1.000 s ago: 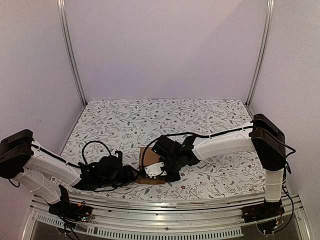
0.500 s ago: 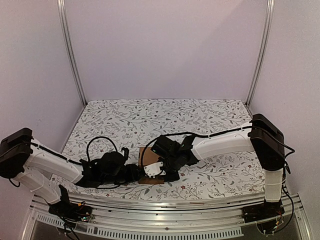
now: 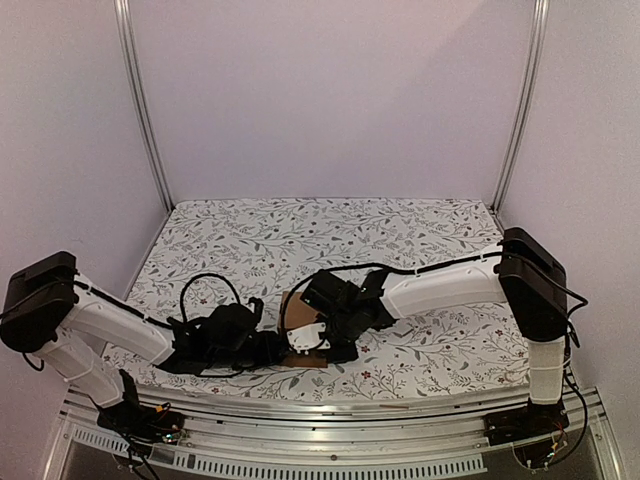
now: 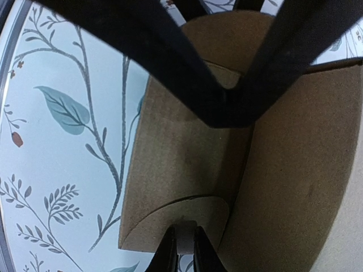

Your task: Fold the paper box

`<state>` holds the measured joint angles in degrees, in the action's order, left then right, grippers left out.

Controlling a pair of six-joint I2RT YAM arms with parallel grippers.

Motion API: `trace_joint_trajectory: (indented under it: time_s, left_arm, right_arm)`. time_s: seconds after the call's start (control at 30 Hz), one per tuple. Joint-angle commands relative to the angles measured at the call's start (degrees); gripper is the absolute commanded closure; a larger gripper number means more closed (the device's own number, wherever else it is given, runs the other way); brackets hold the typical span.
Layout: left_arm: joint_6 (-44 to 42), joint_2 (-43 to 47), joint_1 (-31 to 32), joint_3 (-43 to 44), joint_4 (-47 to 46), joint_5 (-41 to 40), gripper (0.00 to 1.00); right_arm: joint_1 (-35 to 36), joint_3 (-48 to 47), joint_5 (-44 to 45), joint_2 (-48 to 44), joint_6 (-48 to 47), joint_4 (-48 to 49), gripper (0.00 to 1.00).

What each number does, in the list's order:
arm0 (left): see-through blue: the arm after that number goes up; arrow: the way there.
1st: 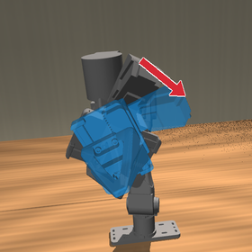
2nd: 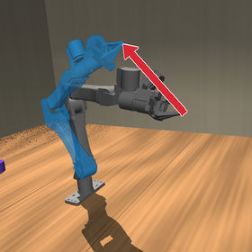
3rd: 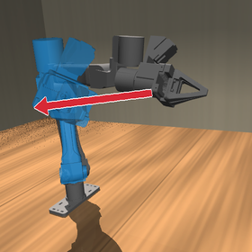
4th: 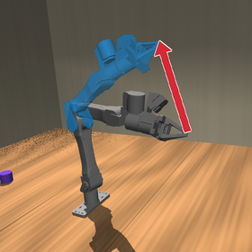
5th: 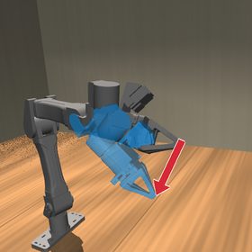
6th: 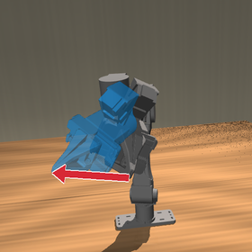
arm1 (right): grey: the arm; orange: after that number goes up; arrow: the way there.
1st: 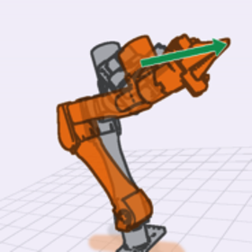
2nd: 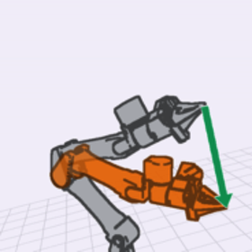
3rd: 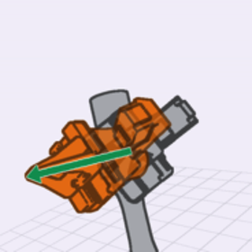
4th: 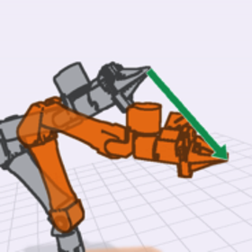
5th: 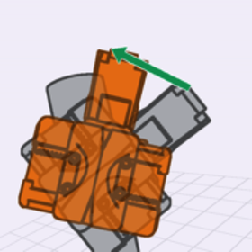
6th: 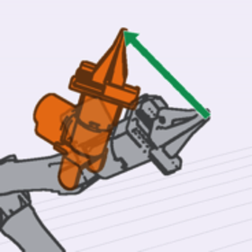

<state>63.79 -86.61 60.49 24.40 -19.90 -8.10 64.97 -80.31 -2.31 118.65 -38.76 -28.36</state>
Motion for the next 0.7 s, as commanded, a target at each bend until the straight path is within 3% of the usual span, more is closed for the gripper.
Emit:
trace_joint_trajectory:
  time_s: [0.0,0.2,0.37,0.43,0.47,0.53,0.57,0.63,0.67]
  left_arm:
    - [-1.74,7.04,1.02,2.43,7.04,-1.8,0.58]
    - [-4.33,13.98,0.89,2.1,13.06,-4.81,0.53]
    - [-5.35,9.91,-1.35,1.14,8.71,1.72,0.54]
    - [-6.99,10.18,-1.43,2.8,13.12,-0.46,0.57]
    - [-7.35,11.37,-1.43,4.27,19.54,-3.61,0.59]
    - [-6.96,14.77,-1.78,5.12,30.23,-10.26,0.66]
    - [-6.56,16.89,-2.6,4.25,32.78,-12.36,0.74]
    - [-6.32,22.15,-4.98,1.37,33.99,-12.88,0.98]
    - [-6.98,24.16,-6.17,-0.13,32.85,-11.83,1.0]
  right_arm:
    - [0.72,3.23,-1.65,7.12,1.38,-6.37,0.9]
    - [0.71,2.84,-1.74,7.44,1.59,-6.52,0.9]
    - [0.65,2.71,-1.68,7.81,1.67,-6.61,0.9]
    - [0.61,2.71,-1.64,7.91,1.74,-6.76,0.9]
    - [0.62,2.71,-1.65,7.91,1.76,-6.81,0.9]
    - [0.68,2.77,-1.64,7.91,1.76,-6.86,0.9]
    - [0.65,2.71,-1.69,7.91,1.76,-6.87,0.9]
    - [0.61,2.71,-1.74,7.84,1.76,-6.96,0.9]
    - [0.68,2.63,-1.74,7.89,1.76,-6.94,0.9]
